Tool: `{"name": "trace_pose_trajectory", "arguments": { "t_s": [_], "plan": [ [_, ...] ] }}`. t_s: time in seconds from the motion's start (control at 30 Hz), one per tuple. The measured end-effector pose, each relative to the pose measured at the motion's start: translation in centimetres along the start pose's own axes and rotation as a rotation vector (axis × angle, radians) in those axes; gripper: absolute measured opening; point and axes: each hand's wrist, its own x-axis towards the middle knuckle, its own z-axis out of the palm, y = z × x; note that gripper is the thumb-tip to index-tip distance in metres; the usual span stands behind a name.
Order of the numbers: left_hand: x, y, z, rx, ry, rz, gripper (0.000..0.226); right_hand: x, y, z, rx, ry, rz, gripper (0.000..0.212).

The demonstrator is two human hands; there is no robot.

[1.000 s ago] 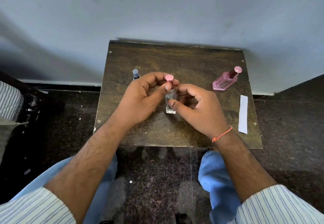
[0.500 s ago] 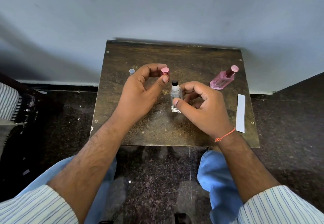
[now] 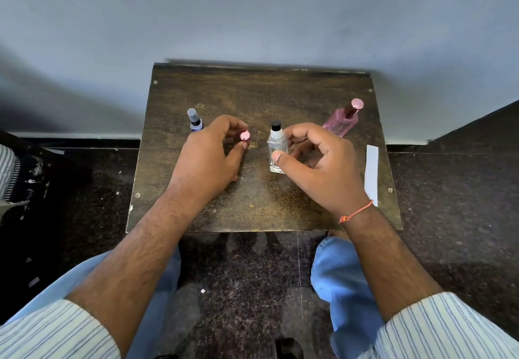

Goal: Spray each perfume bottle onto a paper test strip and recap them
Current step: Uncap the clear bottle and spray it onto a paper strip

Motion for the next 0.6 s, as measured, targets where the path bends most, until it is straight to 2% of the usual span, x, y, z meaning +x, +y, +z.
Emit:
{"name": "trace_pose_trajectory", "arguments": {
  "t_s": [0.27,0.47,0.6],
  "plan": [
    [-0.05,-0.11,-0.16,0.090,0.053,0.031,0.027,-0.04,-0.17,-0.04,-0.019,0.002,0.008,0.024],
    [-0.14,0.28,-0.36,0.104,0.058,0.046,0.050,0.02,0.03,0.22,-0.033,-0.005,0.021,0.027],
    [-0.39,0.56,-0.64,0.092,0.059,0.085,0.058,0.08,0.17,0.63,-0.012,-0.028,0.037,0.029]
  ]
}}
